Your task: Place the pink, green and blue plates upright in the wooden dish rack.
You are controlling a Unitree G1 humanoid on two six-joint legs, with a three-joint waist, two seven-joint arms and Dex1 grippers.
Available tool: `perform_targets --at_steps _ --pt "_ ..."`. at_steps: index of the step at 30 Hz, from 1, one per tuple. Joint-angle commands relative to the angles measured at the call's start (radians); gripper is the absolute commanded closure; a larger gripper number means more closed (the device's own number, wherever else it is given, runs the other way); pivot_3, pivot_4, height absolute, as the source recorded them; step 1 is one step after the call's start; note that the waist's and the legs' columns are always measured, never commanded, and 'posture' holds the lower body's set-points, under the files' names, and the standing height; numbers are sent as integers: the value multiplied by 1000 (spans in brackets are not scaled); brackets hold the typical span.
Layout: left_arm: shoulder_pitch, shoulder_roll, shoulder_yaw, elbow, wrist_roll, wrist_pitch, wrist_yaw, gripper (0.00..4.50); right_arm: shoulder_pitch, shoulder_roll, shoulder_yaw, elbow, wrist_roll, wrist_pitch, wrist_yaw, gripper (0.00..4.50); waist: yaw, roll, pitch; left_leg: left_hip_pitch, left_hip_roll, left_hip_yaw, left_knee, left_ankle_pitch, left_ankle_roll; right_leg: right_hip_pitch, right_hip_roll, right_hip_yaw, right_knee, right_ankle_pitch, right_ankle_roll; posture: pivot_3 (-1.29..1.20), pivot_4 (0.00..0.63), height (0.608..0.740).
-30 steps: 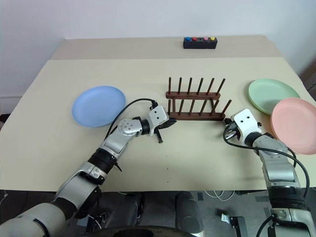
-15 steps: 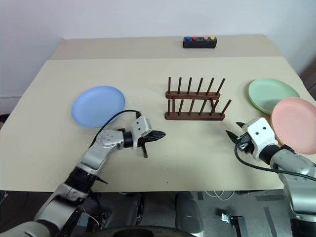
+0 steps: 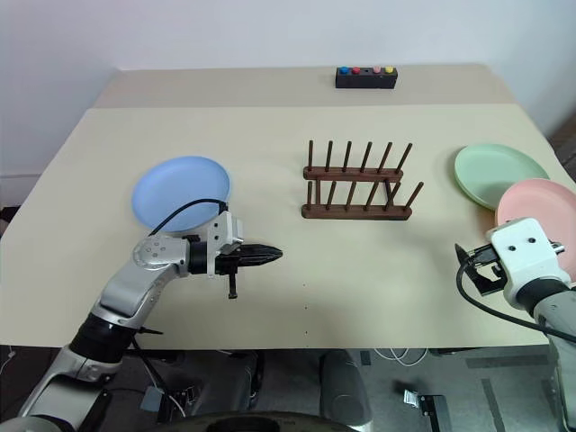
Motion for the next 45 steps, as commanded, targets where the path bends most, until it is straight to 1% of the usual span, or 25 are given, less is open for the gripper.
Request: perform_targets --at_steps 1,3,6,7,9,10,12,13,14,16,21,24,32,35,37,39,42,45 --pt "-27 -6 -2 15 10 -42 0 4500 -42 15 38 70 -60 -30 -61 42 1 0 0 0 0 0 0 0 0 0 0 0 0 0 0 0 150 740" --pt "-23 1 1 6 10 -44 2 4500 -85 21 49 120 -66 -25 -81 42 0 0 0 0 0 0 0 0 0 0 0 0 0 0 0 0 150 740" --pt "-5 14 7 -29 4 -36 2 4500 -115 8 69 183 -73 -42 -72 42 1 0 0 -2 0 0 0 0 0 -2 0 0 0 0 0 0 150 740" --pt "7 20 9 -42 2 -34 3 4500 -128 9 70 212 -75 -50 -75 274 0 0 0 -2 0 0 0 0 0 -2 0 0 0 0 0 0 150 740" --pt "26 31 8 -65 1 -27 5 4500 -141 7 64 264 -84 -65 -85 937 0 0 0 -2 0 0 0 0 0 -2 0 0 0 0 1 0 150 740" --pt "31 35 8 -76 -2 -22 6 4500 -139 4 59 285 -88 -79 -84 1372 0 0 0 -2 0 0 0 0 0 -2 0 0 0 0 0 0 150 740" --pt "32 33 7 -82 -3 -17 10 4500 -130 3 49 317 -90 -102 -77 2482 3 0 0 -2 0 0 0 0 0 -2 0 0 0 0 0 0 150 740" --pt "38 28 0 -88 1 -14 17 4500 -120 3 40 335 -88 -120 -72 2941 4 0 0 -3 0 0 0 0 0 -2 0 0 0 0 0 0 150 740" --pt "39 31 -1 -88 1 -12 15 4500 -113 5 41 334 -94 -123 -75 3556 3 0 0 -3 0 0 0 0 0 -2 0 0 0 0 0 0 150 740" --pt "41 32 -6 -102 -6 -2 10 4500 -108 11 32 334 -88 -130 -77 4465 1 0 0 -2 0 0 0 0 0 -2 0 0 0 0 0 0 150 740" --pt "32 21 -11 -92 1 -3 15 4500 -77 2 37 328 -126 -161 -94 4465 -2 1 0 -2 0 0 0 0 0 -2 0 0 0 0 0 0 150 740" --pt "17 15 -8 -67 3 -20 6 4500 -44 5 27 272 -148 -179 -101 4465 -1 1 0 -2 0 0 0 0 0 -2 0 0 0 0 0 0 150 740" --pt "-18 -36 -34 -9 30 -60 17 4500 82 -25 -40 155 -203 -310 -58 4465 2 1 0 -3 0 0 0 0 0 -2 0 0 0 0 1 0 150 740" --pt "-25 -47 -31 4 27 -70 12 4500 93 -55 -61 107 -216 -372 -28 4465 -2 1 0 -3 0 0 0 0 0 -2 0 0 0 0 1 0 150 740" --pt "-27 -55 -37 13 33 -78 13 4500 62 -78 -96 84 -187 -393 0 4465 -5 1 0 -2 0 0 0 0 0 -2 0 0 0 0 1 0 150 740" --pt "-33 -61 -38 30 32 -91 6 4500 -5 -97 -120 42 -106 -393 45 4465 -5 1 0 -2 0 0 0 0 0 -2 0 0 0 0 1 0 150 740" --pt "-39 -63 -43 58 46 -107 8 4500 -117 -97 -109 -7 50 -363 116 4465 -2 1 0 -2 0 0 1 0 0 -2 0 0 0 1 2 0 150 740" --pt "-36 -55 -40 45 39 -108 5 4500 -198 -94 -89 -26 157 -329 161 4465 2 0 1 -3 0 0 0 0 0 -2 0 0 0 2 3 0 150 740"
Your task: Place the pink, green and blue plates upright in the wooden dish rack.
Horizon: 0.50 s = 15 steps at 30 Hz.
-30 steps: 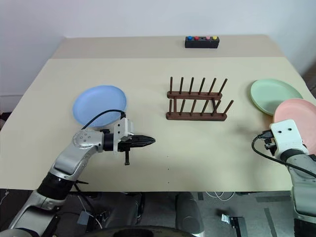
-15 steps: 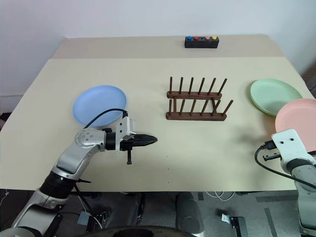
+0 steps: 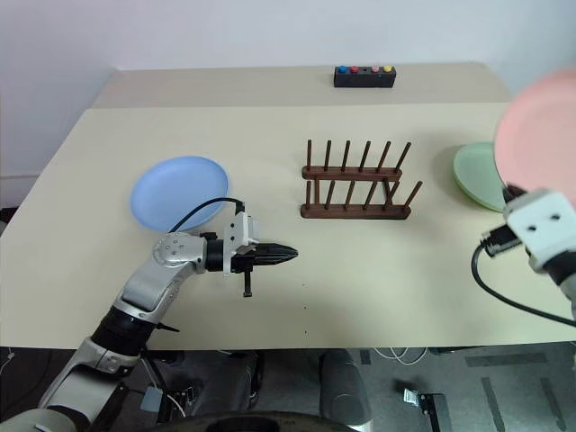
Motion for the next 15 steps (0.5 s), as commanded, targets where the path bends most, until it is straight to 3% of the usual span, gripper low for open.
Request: perform_targets --at_steps 1,8,15 --pt "-5 8 15 -29 -7 -17 -1 4500 -85 -8 6 -37 151 47 49 4465 3 0 0 0 0 0 0 0 0 0 0 0 0 0 0 0 150 740" --pt "15 8 42 -67 -5 -15 68 4500 -307 27 99 33 458 145 137 4465 -2 -1 1 -1 0 0 0 0 0 -1 0 0 0 0 0 0 150 740" --pt "46 16 45 -106 -6 -8 100 4500 -432 36 126 111 683 251 180 4465 1 -1 1 -1 0 -1 0 0 0 -1 0 0 0 0 0 0 150 740"
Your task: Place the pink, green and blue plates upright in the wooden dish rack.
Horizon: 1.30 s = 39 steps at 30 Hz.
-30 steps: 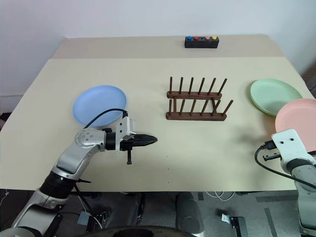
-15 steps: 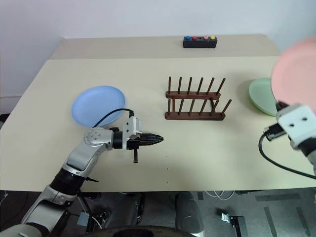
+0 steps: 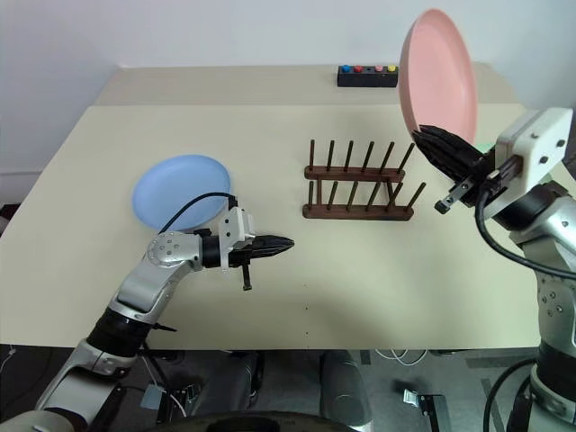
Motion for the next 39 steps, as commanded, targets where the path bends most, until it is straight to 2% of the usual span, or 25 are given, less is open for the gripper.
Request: perform_targets --at_steps 1,12,26,39 --pt "12 4 10 -54 -13 6 9 4500 -60 8 -9 32 113 33 18 4465 -1 0 0 0 0 0 0 0 0 0 0 0 0 0 0 0 150 740" --pt "28 33 17 -78 -29 32 -8 4500 -177 -5 -10 183 290 145 56 4465 -1 0 0 0 0 0 0 0 0 -1 0 0 0 0 0 0 150 740" --pt "29 47 29 -105 -54 41 -30 4500 -215 -2 3 320 307 205 114 4465 -3 1 0 -1 0 0 0 0 0 -2 0 0 0 0 0 0 150 740" --pt "33 51 32 -107 -53 38 -21 4500 -214 0 4 363 302 231 126 4465 -3 1 0 -2 0 0 -1 0 0 -3 0 0 0 0 0 0 150 740"
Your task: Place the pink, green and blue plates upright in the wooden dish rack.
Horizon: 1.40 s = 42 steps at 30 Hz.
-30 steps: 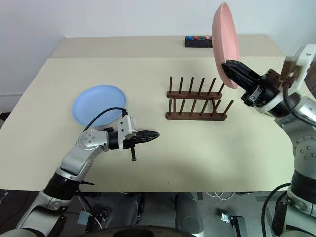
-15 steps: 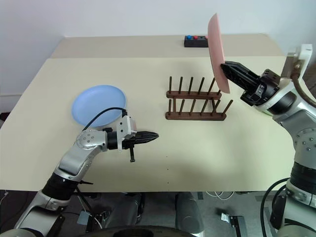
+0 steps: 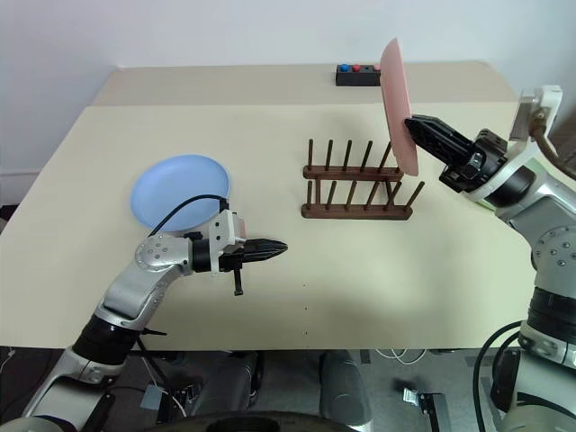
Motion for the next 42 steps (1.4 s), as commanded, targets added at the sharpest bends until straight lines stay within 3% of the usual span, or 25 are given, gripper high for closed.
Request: perform_targets --at_steps 1,26,29,36,42 --pt "3 5 21 -40 -18 -6 4 4500 -16 -3 -26 -6 21 -2 8 4465 0 0 0 0 0 0 0 0 0 0 0 0 0 0 0 0 150 740" --pt "3 4 14 -33 -10 -8 5 4500 51 35 -76 7 56 18 -51 4465 1 0 0 0 0 0 0 0 0 0 0 0 0 0 0 0 150 740" --pt "2 4 13 -33 -10 -8 5 4500 55 34 -77 10 55 16 -51 3685 0 0 0 0 0 0 0 0 0 0 0 0 0 0 0 0 150 740" --pt "2 3 11 -31 -10 -8 5 4500 65 32 -86 6 51 6 -56 92 1 0 0 0 0 0 0 0 0 0 0 0 0 0 0 0 150 740" --pt "0 2 10 -29 -9 -8 4 4500 74 31 -94 7 33 -16 -65 35 0 0 0 0 0 0 0 0 0 0 0 0 0 0 0 0 150 740"
